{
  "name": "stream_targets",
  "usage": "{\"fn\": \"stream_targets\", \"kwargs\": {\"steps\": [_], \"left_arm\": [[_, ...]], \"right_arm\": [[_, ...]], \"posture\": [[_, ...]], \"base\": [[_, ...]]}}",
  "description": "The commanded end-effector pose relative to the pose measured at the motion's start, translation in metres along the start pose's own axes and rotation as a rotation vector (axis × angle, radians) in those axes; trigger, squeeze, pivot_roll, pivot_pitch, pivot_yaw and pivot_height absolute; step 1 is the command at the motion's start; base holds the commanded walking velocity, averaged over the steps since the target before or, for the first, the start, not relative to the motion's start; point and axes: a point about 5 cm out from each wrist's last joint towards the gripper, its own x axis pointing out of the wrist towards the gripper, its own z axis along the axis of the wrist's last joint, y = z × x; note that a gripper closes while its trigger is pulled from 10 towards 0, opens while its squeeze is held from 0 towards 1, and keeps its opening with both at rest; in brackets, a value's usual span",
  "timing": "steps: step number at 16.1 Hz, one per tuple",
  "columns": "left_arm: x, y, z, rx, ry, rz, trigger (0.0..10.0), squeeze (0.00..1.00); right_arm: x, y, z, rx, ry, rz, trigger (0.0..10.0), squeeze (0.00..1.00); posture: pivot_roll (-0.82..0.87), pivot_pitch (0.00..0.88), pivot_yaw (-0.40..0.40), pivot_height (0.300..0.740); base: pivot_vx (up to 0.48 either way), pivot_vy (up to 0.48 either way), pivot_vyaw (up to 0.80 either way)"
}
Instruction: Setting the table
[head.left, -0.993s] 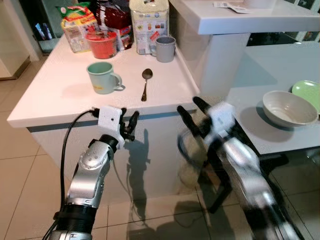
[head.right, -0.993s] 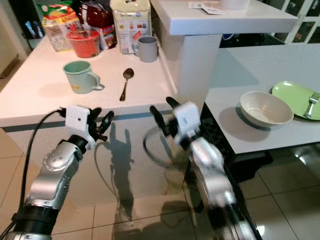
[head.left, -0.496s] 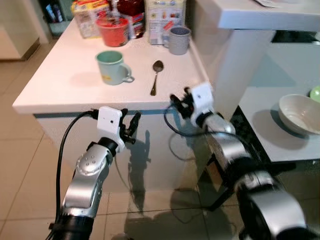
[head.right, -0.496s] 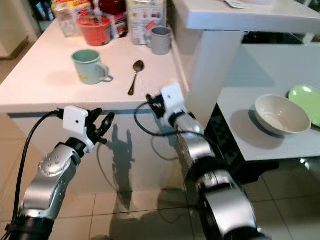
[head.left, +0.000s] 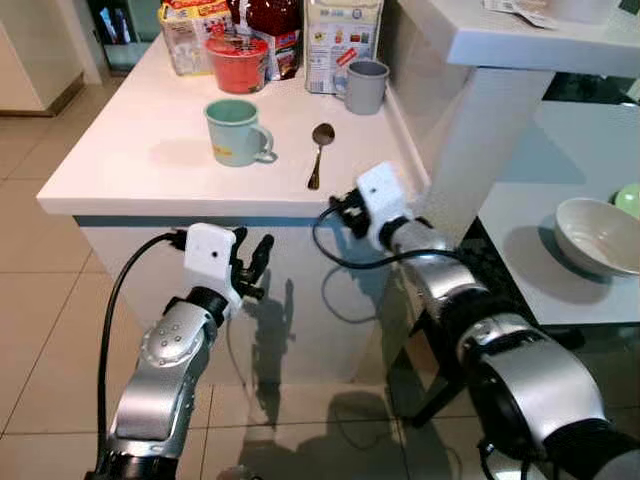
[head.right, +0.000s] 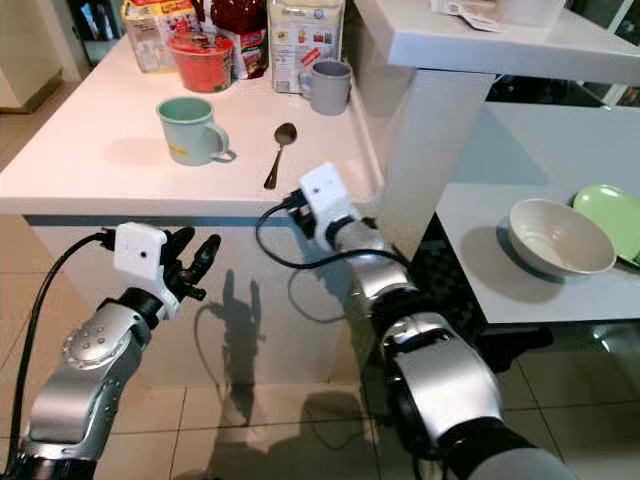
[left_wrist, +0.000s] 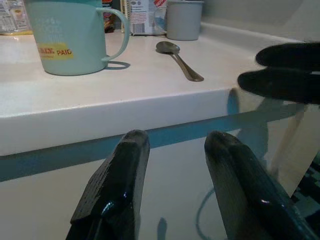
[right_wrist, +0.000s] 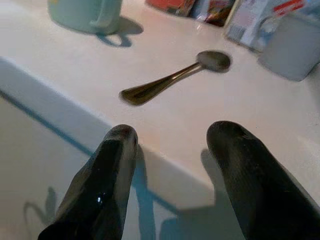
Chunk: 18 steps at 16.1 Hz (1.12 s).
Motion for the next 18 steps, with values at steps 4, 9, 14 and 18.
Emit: {"fn": "stream_targets", "kwargs": {"steps": [4, 9, 14, 18], "left_arm": [[-0.009, 0.002, 0.005, -0.018, 0.02, 0.014, 10.0, 0.0], [-0.01, 0.005, 0.013, 0.008, 0.004, 0.036, 10.0, 0.0], [-0.001, -0.001, 0.004, -0.007, 0.029, 0.003, 10.0, 0.0], [0.003, -0.007, 0.003, -0.026, 0.021, -0.014, 10.0, 0.0]], "right_arm": [[0.002, 0.012, -0.01, 0.007, 0.064, -0.026, 10.0, 0.0], [0.006, 0.009, 0.008, 0.006, -0.028, -0.046, 10.0, 0.0], [0.001, -0.007, 0.021, -0.014, -0.157, -0.107, 10.0, 0.0], [0.001, -0.011, 0.023, -0.012, -0.165, -0.112, 10.0, 0.0]], "posture": [[0.29, 0.0, -0.06, 0.74], [0.29, 0.0, -0.063, 0.74], [0.22, 0.0, -0.058, 0.74], [0.22, 0.0, -0.06, 0.74]], "base": [[0.0, 0.0, 0.0], [0.0, 0.0, 0.0], [0.0, 0.0, 0.0], [0.0, 0.0, 0.0]]}}
